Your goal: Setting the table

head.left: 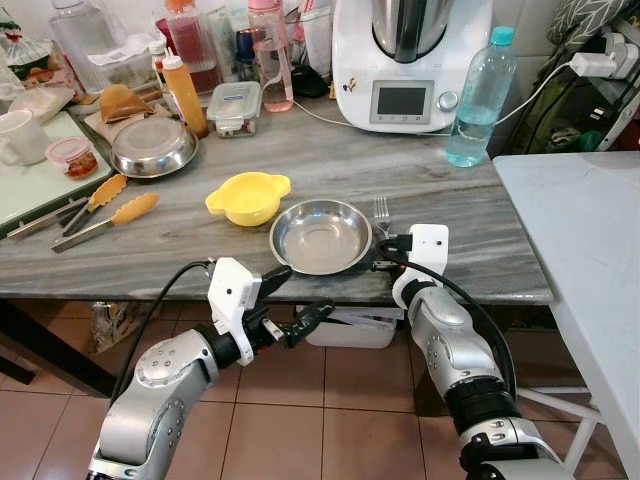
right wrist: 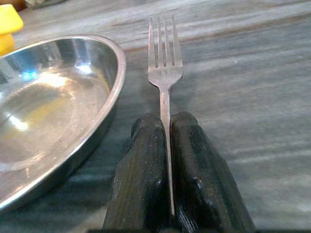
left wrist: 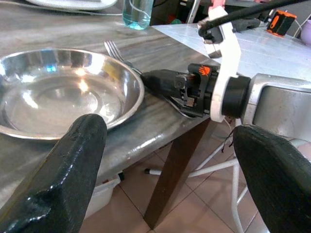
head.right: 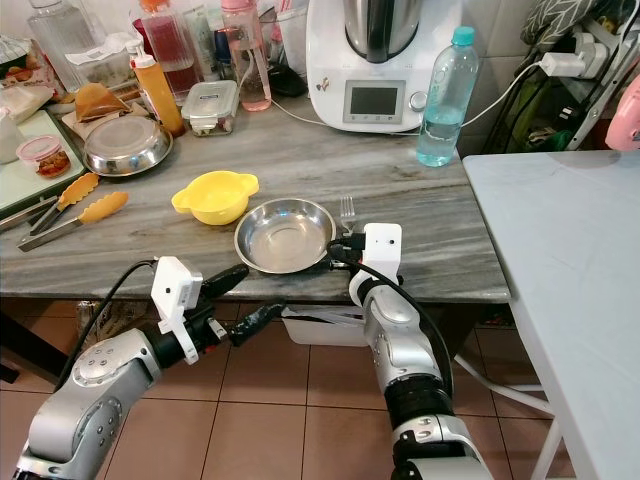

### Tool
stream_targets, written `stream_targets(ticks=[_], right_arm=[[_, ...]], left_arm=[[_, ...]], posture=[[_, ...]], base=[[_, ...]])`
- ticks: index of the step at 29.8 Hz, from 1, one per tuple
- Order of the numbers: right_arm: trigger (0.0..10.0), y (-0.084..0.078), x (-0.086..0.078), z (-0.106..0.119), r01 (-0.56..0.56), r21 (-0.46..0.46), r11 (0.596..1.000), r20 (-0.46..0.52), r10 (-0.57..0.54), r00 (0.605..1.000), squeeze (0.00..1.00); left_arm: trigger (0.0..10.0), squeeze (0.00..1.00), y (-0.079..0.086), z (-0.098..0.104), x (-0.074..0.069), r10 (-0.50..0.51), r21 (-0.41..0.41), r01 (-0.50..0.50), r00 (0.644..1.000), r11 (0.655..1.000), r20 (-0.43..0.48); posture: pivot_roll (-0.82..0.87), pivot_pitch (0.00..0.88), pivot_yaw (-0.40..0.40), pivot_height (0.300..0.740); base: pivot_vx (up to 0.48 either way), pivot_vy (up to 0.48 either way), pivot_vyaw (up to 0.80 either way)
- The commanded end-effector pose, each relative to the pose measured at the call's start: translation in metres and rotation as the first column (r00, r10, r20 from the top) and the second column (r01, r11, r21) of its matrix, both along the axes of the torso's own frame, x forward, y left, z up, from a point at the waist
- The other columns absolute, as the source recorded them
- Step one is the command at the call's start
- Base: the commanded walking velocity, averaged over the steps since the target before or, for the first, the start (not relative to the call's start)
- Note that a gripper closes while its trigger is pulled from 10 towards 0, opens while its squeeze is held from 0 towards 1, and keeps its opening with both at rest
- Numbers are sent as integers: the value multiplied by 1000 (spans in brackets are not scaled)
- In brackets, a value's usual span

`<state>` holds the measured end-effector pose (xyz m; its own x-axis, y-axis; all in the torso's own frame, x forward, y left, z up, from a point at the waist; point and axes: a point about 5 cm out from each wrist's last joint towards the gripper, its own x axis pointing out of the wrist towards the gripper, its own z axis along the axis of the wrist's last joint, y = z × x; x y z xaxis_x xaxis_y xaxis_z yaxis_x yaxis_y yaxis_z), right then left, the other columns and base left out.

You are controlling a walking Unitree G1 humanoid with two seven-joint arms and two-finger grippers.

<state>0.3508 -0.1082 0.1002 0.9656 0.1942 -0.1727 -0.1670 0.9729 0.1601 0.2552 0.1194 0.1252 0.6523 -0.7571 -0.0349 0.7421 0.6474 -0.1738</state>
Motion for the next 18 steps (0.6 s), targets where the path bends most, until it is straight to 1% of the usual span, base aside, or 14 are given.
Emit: stream_targets(ticks=[1, 3, 4, 5, 9, 18], right_arm=[[10000, 5, 0, -5, -8, 16, 1000, -26, 9, 1000, 0], [10000, 7, 1, -4, -14, 34, 999, -32, 15, 999, 20], [10000, 8, 1, -4, -17, 34, 999, -32, 18, 999, 231], [10000, 9, 1, -4, -18, 35, 999, -32, 19, 999, 1000], [10000, 9, 1, -5, -11, 33, 999, -35, 12, 999, 1000], [10000, 3, 2, -4, 57, 9, 998, -12, -57, 998, 1000]], left_arm=[[10000, 0, 1, 3, -2, -3, 11, 3, 1000, 1000, 7], [10000, 0, 0, 4, -2, -6, 15, 6, 1000, 1000, 4], [10000, 0, 0, 4, -3, -7, 16, 7, 1000, 1000, 1], [10000, 0, 0, 4, -3, -9, 18, 9, 1000, 1000, -1], [10000, 0, 0, 4, -4, -13, 20, 13, 1000, 1000, -7], [10000, 0, -1, 2, -3, -15, 22, 15, 1000, 1000, -10]], posture=[[-37, 93, 79, 740], [-36, 94, 79, 740], [-36, 94, 79, 740], [-35, 95, 79, 740], [-36, 94, 79, 740], [-41, 93, 78, 740]], base=[[0, 0, 0], [0, 0, 0], [0, 0, 0], [0, 0, 0], [0, 0, 0], [0, 0, 0]])
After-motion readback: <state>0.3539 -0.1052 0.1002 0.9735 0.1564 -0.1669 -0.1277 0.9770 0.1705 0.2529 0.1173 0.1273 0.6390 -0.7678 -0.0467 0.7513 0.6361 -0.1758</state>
